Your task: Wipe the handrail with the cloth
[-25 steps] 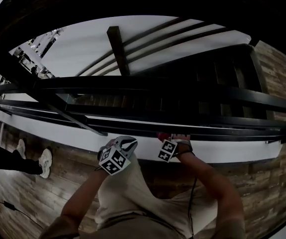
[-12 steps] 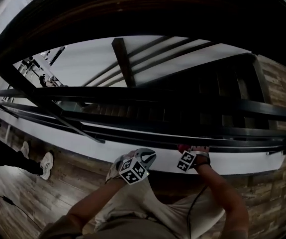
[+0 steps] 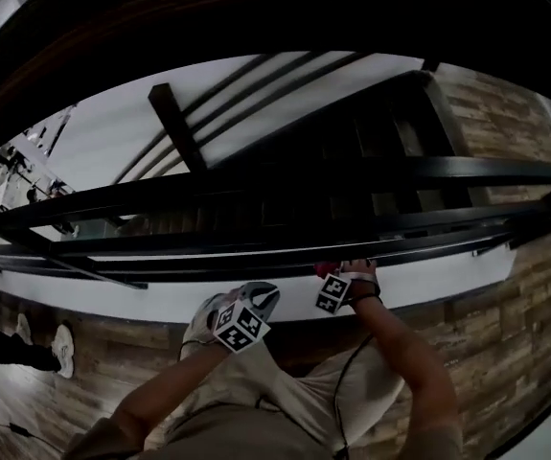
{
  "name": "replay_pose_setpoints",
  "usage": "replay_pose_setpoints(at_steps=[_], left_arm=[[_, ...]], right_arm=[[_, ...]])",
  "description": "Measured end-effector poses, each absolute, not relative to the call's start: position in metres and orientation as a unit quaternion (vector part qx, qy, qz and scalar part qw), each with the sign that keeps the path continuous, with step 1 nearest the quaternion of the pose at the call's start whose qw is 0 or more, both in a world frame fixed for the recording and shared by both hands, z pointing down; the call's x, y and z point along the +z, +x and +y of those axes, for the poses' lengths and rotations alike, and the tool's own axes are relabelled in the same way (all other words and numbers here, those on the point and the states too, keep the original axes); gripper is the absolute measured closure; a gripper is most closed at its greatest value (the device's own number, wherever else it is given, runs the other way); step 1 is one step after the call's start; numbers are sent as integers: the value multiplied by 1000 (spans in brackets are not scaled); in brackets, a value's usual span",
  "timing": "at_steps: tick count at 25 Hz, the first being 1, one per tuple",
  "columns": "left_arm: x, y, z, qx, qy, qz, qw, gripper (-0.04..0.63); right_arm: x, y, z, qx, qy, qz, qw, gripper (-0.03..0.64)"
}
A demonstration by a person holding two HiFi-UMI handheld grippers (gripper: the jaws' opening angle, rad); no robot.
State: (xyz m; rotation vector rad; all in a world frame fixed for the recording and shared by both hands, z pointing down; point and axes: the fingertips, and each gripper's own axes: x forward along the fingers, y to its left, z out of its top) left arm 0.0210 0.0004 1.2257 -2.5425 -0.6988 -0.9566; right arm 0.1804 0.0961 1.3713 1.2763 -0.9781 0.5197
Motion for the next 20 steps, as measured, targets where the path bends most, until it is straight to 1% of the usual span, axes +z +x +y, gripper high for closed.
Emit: replay_pose_setpoints(at_steps=[4, 10, 14, 20], left_arm=[[1237, 61, 42, -331, -890, -256, 180, 574], [1247, 96, 99, -321, -884, -286, 183, 574], [1247, 109, 130, -310, -878, -315, 183, 574], [1231, 131, 150, -294, -877, -331, 185, 574]], right_arm=[[1371, 214, 113, 222, 573, -433, 660, 379], [1368, 243, 146, 183, 587, -421, 667, 376], [1369, 257, 177, 209, 586, -402, 671, 375], [1365, 276, 216, 248, 568, -402, 674, 373]])
